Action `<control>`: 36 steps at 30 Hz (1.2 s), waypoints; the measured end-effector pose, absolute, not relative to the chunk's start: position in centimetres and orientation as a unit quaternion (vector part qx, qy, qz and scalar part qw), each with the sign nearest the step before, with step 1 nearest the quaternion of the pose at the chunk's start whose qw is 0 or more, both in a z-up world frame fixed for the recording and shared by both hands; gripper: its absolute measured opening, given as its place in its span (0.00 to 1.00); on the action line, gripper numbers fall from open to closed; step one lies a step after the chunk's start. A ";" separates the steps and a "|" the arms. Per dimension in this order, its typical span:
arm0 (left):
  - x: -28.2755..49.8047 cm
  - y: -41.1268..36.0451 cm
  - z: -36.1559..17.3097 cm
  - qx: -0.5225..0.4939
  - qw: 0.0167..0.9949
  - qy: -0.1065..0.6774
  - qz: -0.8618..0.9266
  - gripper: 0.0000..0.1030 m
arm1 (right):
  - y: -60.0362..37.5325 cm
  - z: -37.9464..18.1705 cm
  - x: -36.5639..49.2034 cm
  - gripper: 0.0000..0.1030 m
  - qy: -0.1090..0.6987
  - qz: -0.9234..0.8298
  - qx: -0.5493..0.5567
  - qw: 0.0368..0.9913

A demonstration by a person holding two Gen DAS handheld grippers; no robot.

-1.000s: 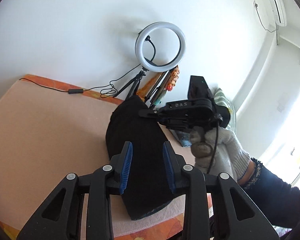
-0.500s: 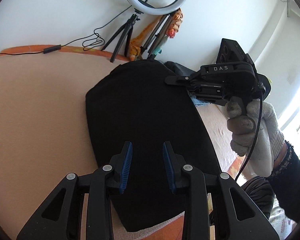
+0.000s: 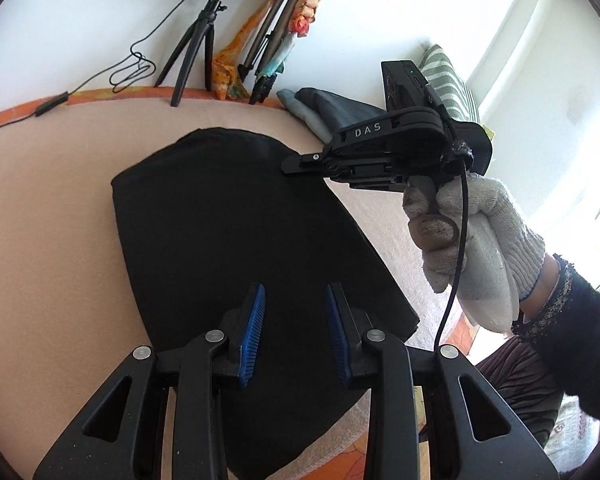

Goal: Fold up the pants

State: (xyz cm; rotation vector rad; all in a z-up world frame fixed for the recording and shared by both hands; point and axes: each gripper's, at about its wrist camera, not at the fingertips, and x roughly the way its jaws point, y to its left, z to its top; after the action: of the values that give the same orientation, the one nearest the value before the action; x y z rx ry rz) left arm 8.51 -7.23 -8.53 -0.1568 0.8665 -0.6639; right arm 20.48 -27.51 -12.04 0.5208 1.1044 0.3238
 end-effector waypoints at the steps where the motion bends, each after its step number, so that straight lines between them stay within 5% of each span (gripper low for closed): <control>1: 8.6 -7.2 -8.6 -0.072 0.852 0.411 -0.315 0.29 | -27.5 -12.3 20.6 0.04 0.518 0.150 0.236 0.808; 11: 7.9 -10.2 -12.2 -0.037 0.835 0.437 -0.333 0.29 | -25.7 -13.4 21.0 0.04 0.528 0.132 0.147 0.826; 21: 7.1 -10.5 -12.2 -0.051 0.833 0.433 -0.341 0.29 | -24.2 -9.5 17.5 0.15 0.491 0.128 0.074 0.858; 36: 9.4 -2.4 -8.7 -0.129 0.858 0.419 -0.266 0.35 | -23.9 -11.8 10.3 0.22 0.521 0.149 -0.008 0.840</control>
State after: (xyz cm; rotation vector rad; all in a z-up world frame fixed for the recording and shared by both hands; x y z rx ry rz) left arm 9.45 -2.43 -8.69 -0.2708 0.8808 -0.5593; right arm 10.30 -23.88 -11.80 -0.0175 1.1013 0.3148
